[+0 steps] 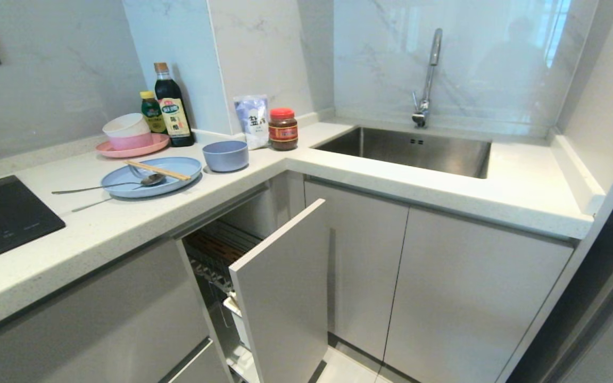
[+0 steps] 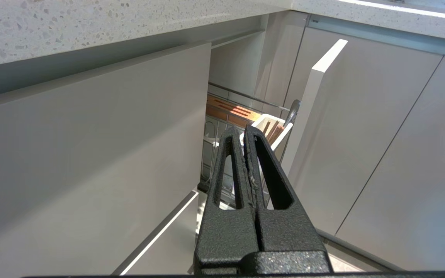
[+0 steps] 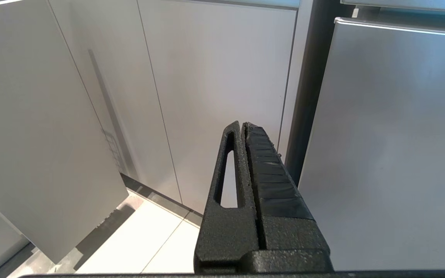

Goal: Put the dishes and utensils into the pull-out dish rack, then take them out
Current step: Open the cupboard

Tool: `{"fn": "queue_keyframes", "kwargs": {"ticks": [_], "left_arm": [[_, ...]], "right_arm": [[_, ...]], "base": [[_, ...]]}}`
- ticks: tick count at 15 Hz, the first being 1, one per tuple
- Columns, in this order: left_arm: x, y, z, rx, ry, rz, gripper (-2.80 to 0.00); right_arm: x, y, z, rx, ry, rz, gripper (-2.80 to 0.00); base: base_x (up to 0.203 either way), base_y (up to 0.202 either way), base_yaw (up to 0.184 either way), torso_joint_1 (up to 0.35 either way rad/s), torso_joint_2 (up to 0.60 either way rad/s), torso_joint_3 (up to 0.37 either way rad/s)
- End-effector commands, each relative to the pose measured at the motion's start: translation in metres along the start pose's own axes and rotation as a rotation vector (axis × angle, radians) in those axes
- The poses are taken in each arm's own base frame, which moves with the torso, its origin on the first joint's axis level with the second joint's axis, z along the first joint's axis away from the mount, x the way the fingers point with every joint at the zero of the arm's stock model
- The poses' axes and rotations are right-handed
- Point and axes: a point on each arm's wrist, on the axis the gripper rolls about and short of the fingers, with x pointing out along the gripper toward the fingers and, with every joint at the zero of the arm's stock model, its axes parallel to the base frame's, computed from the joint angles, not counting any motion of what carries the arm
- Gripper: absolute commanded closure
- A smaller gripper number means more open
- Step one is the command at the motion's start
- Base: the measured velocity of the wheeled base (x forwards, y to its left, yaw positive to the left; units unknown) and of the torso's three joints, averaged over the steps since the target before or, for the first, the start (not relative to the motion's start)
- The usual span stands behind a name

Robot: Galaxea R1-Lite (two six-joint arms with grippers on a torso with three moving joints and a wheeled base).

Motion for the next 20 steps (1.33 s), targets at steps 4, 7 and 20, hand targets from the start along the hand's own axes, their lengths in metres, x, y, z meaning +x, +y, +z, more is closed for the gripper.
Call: {"fn": "queue_keyframes", "kwargs": {"ticks": [4,7,20], "left_arm": [[0.0017,0.0005,-0.0073,-0.002,0.027,0.002,0.00],[0.0017,0.0005,-0.0073,-0.001,0.027,0.002,0.00],[0.0017,0.0005,-0.0073,-0.001,0.027,0.002,0.00]], "right_arm": [[-0.0002,0.0000,-0.0005,0.000,-0.003,0.000,0.00],[-0.0001,0.0000,-0.0005,0.000,-0.001,0.000,0.00],[-0.0001,0.0000,-0.0005,0.000,-0.001,0.000,0.00]], "base": [[0.000,0.000,0.000,0.000,0.00,0.000],[0.000,0.000,0.000,0.000,0.00,0.000],[0.000,0.000,0.000,0.000,0.00,0.000]]}}
